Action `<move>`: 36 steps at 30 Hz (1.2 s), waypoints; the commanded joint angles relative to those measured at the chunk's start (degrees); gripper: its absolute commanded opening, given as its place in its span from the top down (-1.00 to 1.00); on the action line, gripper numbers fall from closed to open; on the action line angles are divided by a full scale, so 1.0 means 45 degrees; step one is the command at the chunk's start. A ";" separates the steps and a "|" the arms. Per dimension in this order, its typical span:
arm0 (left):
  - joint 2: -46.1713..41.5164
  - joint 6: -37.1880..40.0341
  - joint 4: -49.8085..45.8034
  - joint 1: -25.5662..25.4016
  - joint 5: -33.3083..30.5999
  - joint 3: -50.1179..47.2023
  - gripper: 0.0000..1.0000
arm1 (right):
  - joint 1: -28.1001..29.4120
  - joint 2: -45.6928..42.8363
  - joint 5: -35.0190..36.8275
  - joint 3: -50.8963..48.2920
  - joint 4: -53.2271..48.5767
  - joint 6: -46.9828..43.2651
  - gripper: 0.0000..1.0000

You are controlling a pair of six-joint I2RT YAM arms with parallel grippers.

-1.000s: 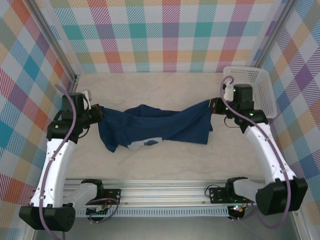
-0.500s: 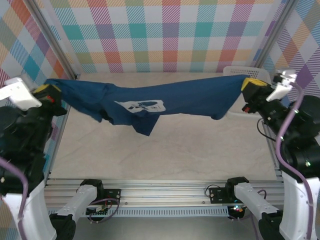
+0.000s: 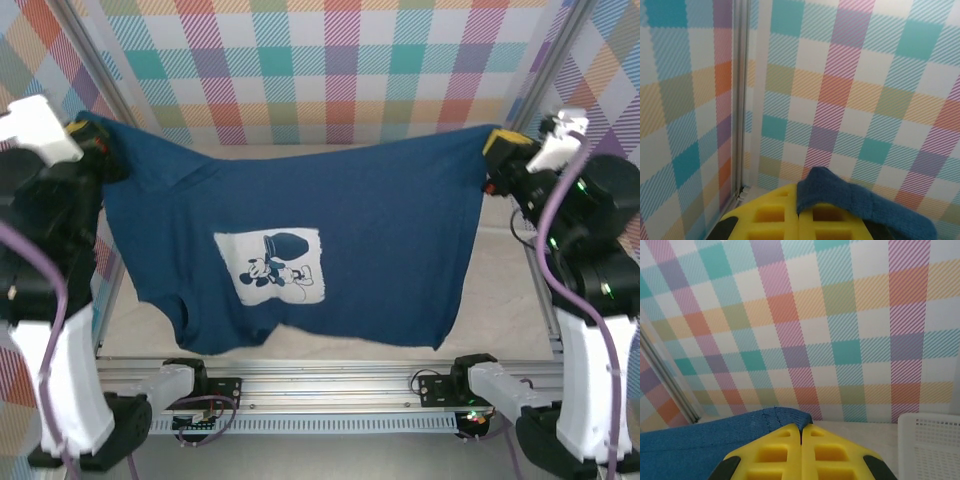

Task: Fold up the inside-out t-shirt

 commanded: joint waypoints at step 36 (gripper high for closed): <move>-0.4103 -0.5978 0.1570 0.0605 1.0636 -1.6415 1.00 | -0.0711 0.3774 -0.2547 -0.9726 0.1221 0.2053 1.00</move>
